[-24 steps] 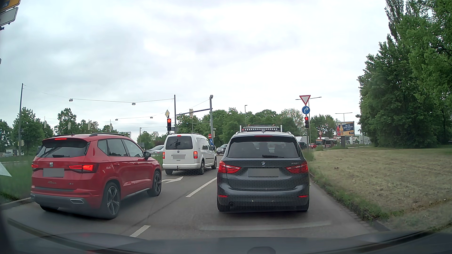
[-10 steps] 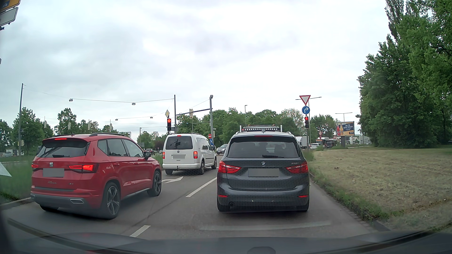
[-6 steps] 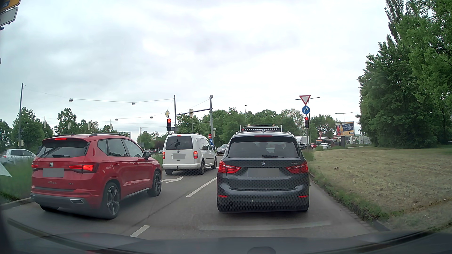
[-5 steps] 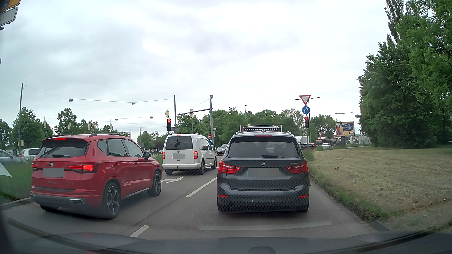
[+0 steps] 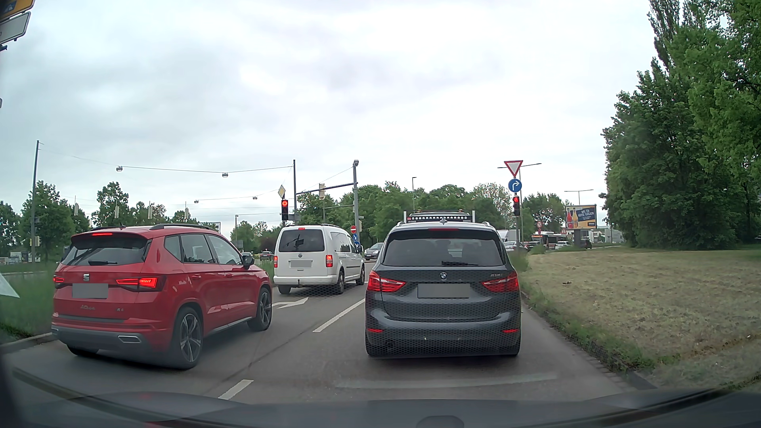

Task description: Follow the waypoints while adhering to traffic rules and regulations

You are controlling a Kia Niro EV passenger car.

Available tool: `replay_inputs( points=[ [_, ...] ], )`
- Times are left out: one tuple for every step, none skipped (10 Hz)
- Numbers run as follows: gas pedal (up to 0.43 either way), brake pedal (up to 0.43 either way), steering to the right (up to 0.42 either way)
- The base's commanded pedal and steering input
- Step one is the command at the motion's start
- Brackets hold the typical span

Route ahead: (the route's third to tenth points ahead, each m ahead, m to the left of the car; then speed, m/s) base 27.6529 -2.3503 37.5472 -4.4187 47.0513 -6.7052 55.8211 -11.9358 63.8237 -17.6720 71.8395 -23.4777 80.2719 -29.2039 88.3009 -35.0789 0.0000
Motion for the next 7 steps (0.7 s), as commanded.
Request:
replay_inputs(
  points=[
    [0.0, 0.226, 0.022],
    [0.0, 0.226, 0.022],
    [0.0, 0.226, 0.022],
    [0.0, 0.226, 0.022],
    [0.0, 0.226, 0.022],
    [0.0, 0.226, 0.022],
    [0.0, 0.226, 0.022]
  ],
)
